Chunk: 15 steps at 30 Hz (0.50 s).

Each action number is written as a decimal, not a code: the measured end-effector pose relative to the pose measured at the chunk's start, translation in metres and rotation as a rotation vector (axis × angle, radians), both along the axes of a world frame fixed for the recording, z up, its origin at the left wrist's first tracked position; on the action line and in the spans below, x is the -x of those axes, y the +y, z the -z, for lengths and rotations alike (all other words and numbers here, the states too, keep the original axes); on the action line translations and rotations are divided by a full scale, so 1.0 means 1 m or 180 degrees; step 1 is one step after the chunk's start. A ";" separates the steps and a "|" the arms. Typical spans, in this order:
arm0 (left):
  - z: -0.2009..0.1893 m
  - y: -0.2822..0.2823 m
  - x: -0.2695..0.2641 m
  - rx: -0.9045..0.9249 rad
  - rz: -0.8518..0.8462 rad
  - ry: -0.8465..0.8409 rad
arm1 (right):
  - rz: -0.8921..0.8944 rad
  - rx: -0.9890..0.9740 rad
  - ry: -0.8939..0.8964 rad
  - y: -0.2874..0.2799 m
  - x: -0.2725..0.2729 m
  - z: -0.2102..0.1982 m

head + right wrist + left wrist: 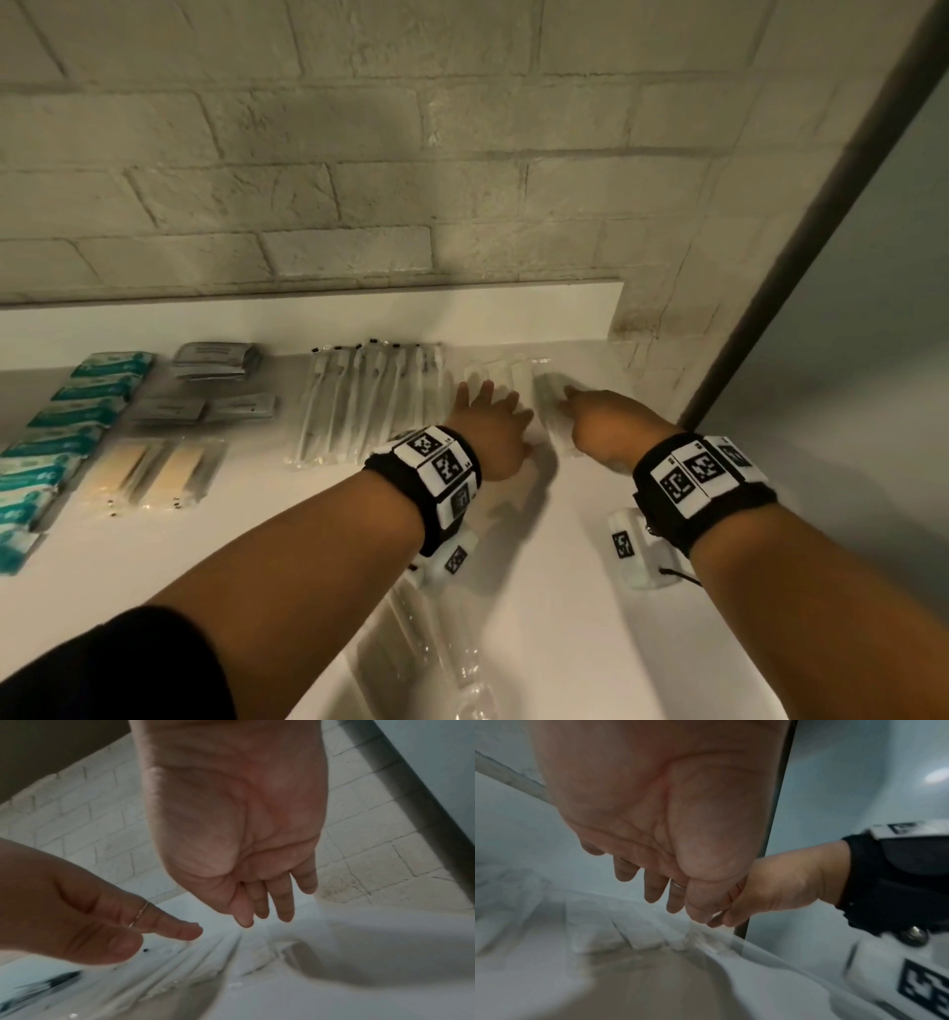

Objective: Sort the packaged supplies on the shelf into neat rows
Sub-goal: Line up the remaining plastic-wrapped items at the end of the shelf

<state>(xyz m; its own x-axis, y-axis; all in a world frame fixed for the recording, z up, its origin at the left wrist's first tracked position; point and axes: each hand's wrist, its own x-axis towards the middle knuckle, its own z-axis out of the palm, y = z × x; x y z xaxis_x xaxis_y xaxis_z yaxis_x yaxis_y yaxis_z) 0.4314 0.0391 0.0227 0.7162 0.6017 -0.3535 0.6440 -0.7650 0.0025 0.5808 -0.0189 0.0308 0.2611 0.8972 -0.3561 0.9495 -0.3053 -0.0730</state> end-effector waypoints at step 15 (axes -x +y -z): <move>-0.043 -0.023 0.109 0.0264 -0.0487 -0.1001 | -0.0677 0.0585 0.0120 -0.086 0.218 0.001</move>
